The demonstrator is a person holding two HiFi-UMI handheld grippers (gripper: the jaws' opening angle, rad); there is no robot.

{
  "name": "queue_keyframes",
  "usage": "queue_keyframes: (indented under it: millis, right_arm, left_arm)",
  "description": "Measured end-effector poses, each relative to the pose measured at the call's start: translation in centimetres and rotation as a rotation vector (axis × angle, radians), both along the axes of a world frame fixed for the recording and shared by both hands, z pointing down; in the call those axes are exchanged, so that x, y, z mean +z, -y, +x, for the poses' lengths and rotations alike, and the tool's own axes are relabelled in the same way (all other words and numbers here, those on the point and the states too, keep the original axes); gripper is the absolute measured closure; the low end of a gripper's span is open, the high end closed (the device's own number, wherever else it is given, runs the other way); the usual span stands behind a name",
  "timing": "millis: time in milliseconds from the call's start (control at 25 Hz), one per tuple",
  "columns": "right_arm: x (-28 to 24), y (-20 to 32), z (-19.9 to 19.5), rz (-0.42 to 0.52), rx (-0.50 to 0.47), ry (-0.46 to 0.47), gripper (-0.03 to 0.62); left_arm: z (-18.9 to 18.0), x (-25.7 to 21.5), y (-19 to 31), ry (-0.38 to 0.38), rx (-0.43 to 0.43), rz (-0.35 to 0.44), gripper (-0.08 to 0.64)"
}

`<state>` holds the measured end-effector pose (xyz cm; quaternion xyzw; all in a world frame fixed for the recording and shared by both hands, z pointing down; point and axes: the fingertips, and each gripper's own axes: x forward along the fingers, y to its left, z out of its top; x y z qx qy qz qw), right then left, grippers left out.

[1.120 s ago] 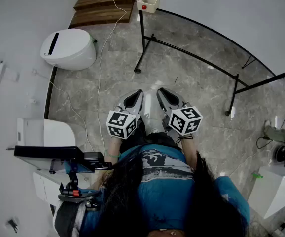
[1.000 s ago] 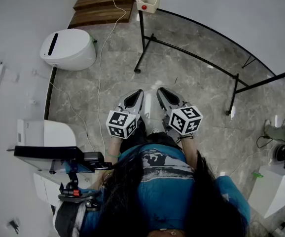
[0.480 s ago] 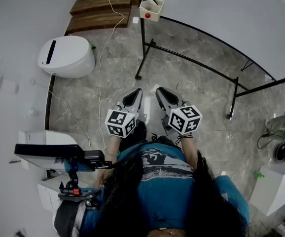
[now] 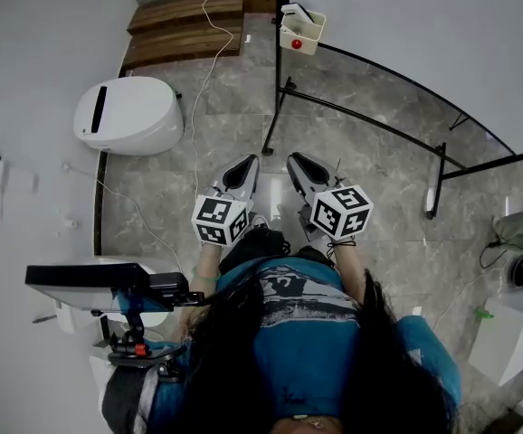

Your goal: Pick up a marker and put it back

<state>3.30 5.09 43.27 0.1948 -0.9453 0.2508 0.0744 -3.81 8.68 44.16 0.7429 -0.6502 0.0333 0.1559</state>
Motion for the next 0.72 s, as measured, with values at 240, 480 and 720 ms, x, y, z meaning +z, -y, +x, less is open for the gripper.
queue_keyframes:
  millis: [240,480,720]
  right_arm:
    - [0.9,-0.1,-5.1,0.002,0.009,-0.042,0.552]
    - [2.0,1.4,-7.5,0.004,0.013,-0.096,0.551]
    - [2.4,2.7,-7.5,0.006,0.042,-0.116,0.552]
  left_arm:
    - [-4.8,0.6,0.1,-0.021,0.013,0.000,0.558]
    - [-5.8,1.3,2.5,-0.056,0.067,0.001,0.558]
    - [-6.3,1.8,4.1,-0.076,0.083,0.000,0.558]
